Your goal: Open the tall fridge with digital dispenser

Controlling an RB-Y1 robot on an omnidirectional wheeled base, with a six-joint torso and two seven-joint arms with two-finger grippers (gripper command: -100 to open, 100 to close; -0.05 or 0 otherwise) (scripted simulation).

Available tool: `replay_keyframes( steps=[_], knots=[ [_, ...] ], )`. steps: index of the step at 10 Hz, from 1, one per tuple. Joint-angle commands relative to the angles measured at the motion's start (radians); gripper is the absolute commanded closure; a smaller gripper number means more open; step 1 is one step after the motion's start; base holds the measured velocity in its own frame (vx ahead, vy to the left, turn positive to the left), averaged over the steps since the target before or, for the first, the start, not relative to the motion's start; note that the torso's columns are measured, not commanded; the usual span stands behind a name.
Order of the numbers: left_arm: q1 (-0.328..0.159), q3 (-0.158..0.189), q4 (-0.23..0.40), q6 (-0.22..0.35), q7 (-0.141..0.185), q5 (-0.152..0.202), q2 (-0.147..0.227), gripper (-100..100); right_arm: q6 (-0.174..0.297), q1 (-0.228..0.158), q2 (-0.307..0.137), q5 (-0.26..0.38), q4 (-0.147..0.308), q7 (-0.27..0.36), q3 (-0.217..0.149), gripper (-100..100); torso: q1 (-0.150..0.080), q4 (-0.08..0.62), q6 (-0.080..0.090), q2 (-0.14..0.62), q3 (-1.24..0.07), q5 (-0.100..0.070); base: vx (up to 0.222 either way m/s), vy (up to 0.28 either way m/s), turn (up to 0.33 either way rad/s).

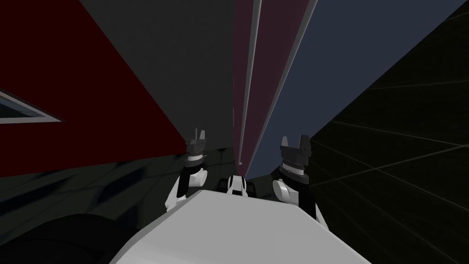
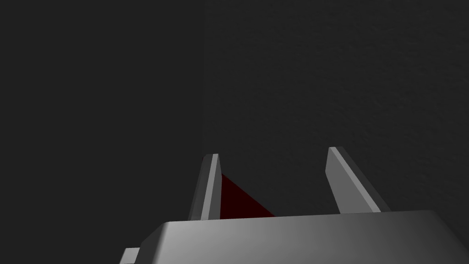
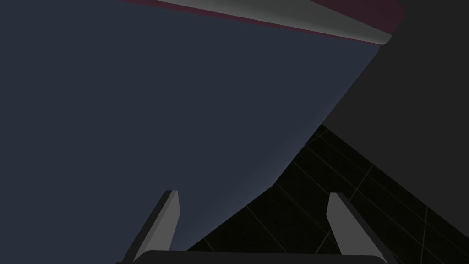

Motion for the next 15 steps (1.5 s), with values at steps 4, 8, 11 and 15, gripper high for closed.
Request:
replay_keyframes(
  steps=[4, 8, 11, 15],
  knots=[
    [0.000, 0.000, 0.000, 0.000, 0.000, 0.000, 0.000, 0, -0.011, -0.037, -0.142, -0.089, 0.053, -0.137, 0.041, -100, 0.000, 0.014, 0.000, 0.013, -0.025, 0.000, -0.016, 0.000, 0.034],
    [0.000, 0.000, 0.000, 0.000, 0.000, 0.000, 0.000, 0, -0.018, -0.057, -0.162, -0.140, 0.080, -0.228, 0.067, -100, 0.000, 0.014, 0.000, 0.013, -0.025, 0.000, -0.014, 0.002, 0.028],
    [0.000, 0.000, 0.000, 0.000, 0.000, 0.000, 0.000, 0, -0.027, -0.078, -0.173, -0.199, 0.111, -0.312, 0.097, -100, 0.000, 0.014, 0.000, 0.013, -0.025, 0.000, -0.013, 0.001, 0.029],
    [0.000, 0.000, 0.000, 0.000, 0.000, 0.000, 0.000, 0, -0.037, -0.102, -0.182, -0.262, 0.143, -0.410, 0.129, -100, 0.000, 0.014, 0.000, 0.013, -0.025, 0.000, -0.013, 0.002, 0.031]
  ],
)
